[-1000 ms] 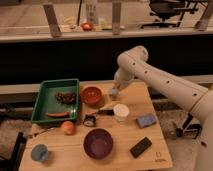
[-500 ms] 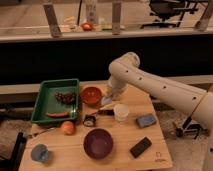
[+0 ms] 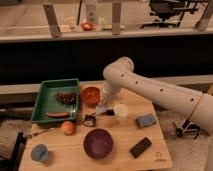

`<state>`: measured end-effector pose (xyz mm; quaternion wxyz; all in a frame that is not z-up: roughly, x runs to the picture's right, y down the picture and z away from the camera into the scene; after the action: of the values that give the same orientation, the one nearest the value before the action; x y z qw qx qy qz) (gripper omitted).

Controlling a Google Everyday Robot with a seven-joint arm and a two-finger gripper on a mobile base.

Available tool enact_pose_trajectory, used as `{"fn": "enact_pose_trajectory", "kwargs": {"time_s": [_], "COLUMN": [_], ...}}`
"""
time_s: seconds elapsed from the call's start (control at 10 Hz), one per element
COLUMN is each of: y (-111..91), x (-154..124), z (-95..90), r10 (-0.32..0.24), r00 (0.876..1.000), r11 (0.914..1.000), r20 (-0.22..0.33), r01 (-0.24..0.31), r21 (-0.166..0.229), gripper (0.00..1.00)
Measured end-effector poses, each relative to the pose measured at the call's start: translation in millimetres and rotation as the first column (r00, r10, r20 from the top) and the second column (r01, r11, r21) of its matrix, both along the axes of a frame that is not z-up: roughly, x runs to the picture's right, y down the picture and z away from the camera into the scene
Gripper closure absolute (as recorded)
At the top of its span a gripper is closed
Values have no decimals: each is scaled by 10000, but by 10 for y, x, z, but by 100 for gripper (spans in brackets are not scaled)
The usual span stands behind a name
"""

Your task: Place towel in purple bowl

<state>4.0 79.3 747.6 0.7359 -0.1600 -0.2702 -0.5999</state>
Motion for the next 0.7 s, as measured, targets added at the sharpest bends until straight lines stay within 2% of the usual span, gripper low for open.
{"fn": "enact_pose_trajectory", "kwargs": {"time_s": [0.2,0.4,0.7], "y": [162,402,777], "x": [-36,-32,-71], "z": [-63,-135,-92], "r10": [-296,-635,-996], "r00": [9995,9980,9950], "r11": [9993,9956,9808], "r20": [81,65,75], "r01": [297,638,994], "r21": [-228,-693,-1675], "gripper": [100,100,100]}}
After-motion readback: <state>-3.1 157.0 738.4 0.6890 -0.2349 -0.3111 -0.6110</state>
